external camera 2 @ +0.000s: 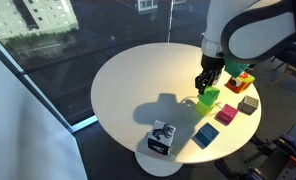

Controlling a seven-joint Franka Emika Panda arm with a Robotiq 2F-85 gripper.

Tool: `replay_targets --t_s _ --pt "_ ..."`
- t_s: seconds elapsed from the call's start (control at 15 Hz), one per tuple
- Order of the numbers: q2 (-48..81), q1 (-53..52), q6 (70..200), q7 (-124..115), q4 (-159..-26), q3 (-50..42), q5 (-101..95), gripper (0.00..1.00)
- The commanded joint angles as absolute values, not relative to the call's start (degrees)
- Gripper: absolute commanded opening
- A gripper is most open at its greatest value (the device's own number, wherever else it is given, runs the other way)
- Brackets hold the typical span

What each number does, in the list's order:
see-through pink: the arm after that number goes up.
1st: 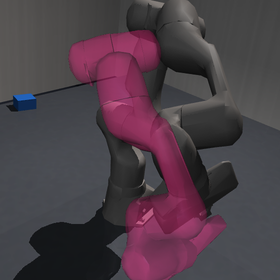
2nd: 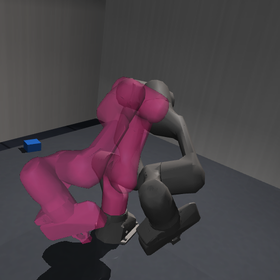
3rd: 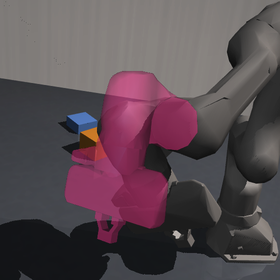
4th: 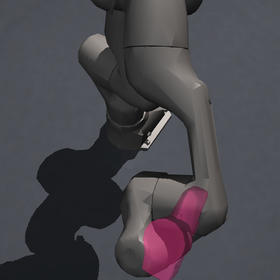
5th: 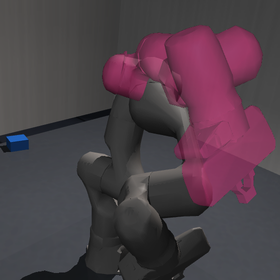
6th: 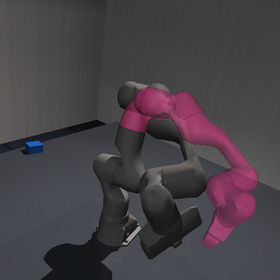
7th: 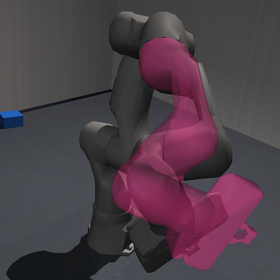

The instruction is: Put the green block on top of the yellow block

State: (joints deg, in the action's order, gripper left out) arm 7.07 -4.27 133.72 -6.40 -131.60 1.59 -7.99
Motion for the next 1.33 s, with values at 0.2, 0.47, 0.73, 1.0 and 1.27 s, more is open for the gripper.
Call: replay_targets --t_s 0.2,0.47,0.73,1.0,1.27 --pt "5.10 -3.74 136.50 -8.60 -134.36 1.34 -7.07 0.31" --pt "5.22 -3.64 136.71 -8.10 -134.84 1.22 -6.51 0.31" --pt "5.16 -3.58 136.86 -8.03 -135.27 1.08 -6.23 0.31" --pt "5.24 -3.59 137.38 -8.30 -135.47 0.90 -6.73 0.31" --pt "5.33 -3.60 138.12 -8.37 -135.76 0.77 -6.94 0.31"
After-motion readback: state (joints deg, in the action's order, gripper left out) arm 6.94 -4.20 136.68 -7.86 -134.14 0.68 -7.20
